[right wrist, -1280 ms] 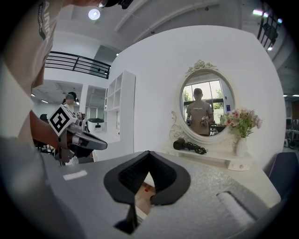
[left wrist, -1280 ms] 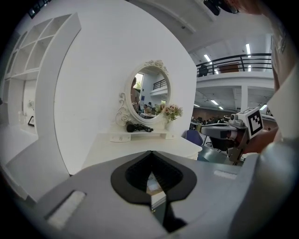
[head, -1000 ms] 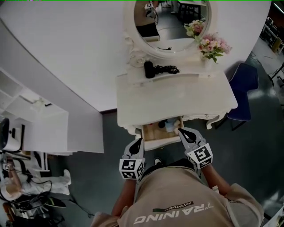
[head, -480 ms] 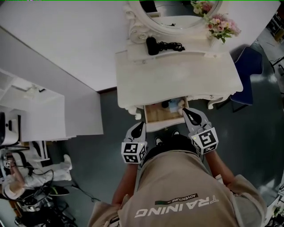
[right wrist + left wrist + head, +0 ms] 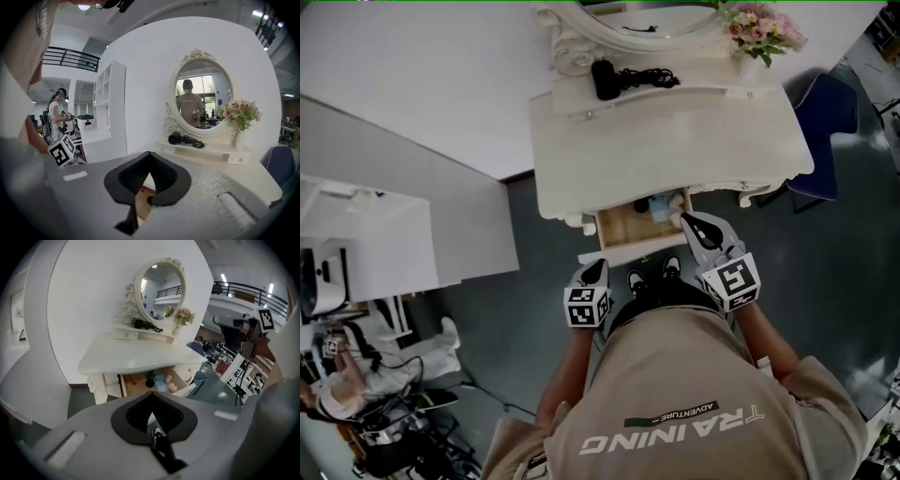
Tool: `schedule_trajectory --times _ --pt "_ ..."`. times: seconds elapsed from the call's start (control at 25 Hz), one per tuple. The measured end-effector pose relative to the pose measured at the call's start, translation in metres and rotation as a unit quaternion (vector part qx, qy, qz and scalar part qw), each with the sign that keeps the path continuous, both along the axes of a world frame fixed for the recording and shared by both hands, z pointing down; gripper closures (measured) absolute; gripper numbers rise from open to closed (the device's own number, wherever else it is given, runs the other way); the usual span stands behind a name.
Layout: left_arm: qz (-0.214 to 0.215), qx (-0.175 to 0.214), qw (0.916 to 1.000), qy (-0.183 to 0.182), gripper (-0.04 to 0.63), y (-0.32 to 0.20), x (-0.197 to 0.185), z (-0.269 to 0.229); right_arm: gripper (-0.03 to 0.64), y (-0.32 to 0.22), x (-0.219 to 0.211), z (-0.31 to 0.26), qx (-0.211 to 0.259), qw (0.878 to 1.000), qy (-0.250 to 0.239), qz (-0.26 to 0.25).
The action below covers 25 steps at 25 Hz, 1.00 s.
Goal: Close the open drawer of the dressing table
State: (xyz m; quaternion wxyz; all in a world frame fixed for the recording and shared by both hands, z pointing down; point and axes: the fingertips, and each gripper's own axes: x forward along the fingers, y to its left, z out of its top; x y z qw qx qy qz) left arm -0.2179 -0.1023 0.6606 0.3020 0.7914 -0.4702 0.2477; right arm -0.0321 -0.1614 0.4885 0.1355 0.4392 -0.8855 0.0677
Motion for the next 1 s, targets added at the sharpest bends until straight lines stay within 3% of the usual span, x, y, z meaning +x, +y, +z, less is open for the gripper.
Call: schedule_trajectory --times 0.2,0.6,1.0 --pt "0.016 -0.069 0.9973 -0.019 0.577 0.011 0.006 0.057 0.614 -0.006 0.003 0.02 -0.027 1.0 0.0 -0.001" --pt "0.036 -0.15 0.9873 -0.038 0.577 0.046 -0.001 0.114 0.614 0.001 0.002 0.015 -0.033 0.999 0.002 0.005" --pt "-0.038 -0.199 0.979 0.018 0.577 0.043 -0.02 0.145 0.614 -0.007 0.029 0.0 -0.008 0.999 0.015 0.047"
